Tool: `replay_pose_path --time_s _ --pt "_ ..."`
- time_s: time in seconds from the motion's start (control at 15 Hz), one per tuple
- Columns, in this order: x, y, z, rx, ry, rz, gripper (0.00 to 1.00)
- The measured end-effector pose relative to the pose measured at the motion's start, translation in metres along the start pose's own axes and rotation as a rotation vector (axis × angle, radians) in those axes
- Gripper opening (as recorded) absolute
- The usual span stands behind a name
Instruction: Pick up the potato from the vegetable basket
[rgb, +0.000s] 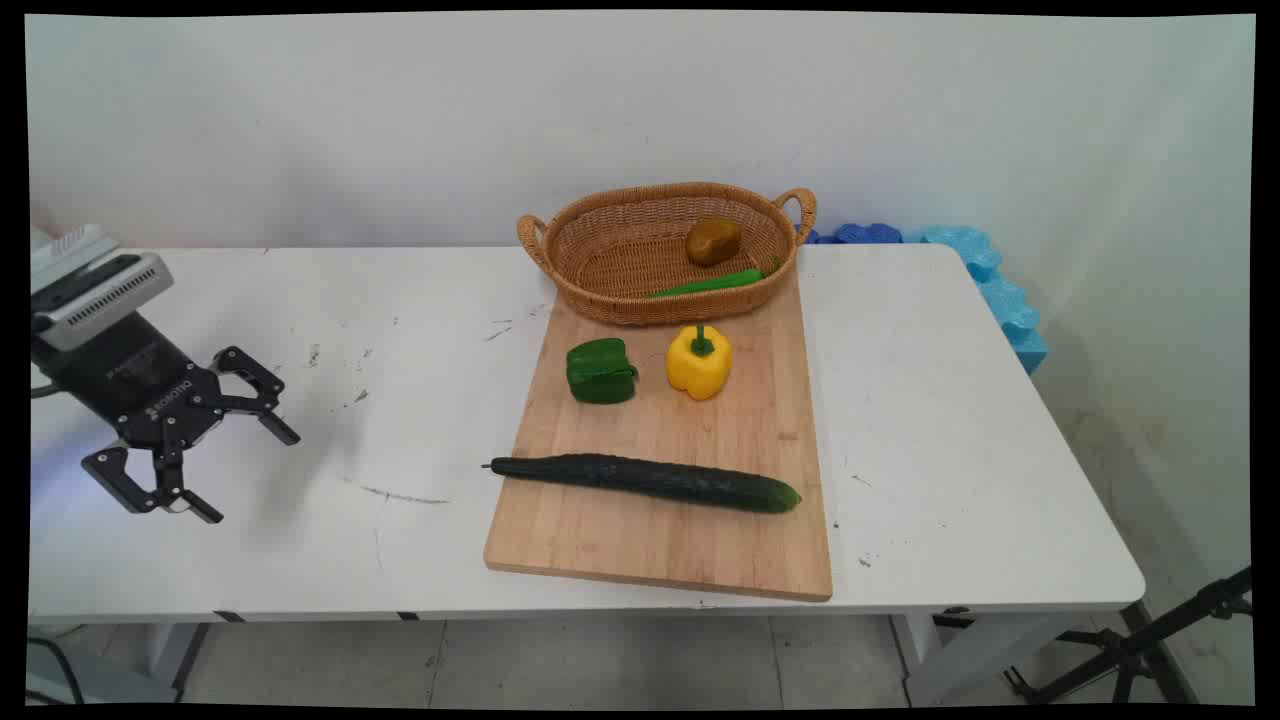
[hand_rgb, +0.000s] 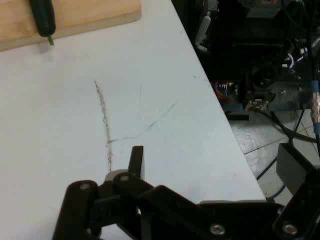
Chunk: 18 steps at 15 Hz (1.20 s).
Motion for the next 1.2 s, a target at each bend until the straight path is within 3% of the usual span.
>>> replay_pose_path --time_s 0.47,0.87,1.2 --pt "0.02 -0.013 0.01 0.04 0.003 -0.061 1.0" --pt "0.056 -0.042 0.023 0.116 0.014 -0.147 1.0" --pt "0.092 -0.08 0.037 0.204 0.03 -0.227 1.0"
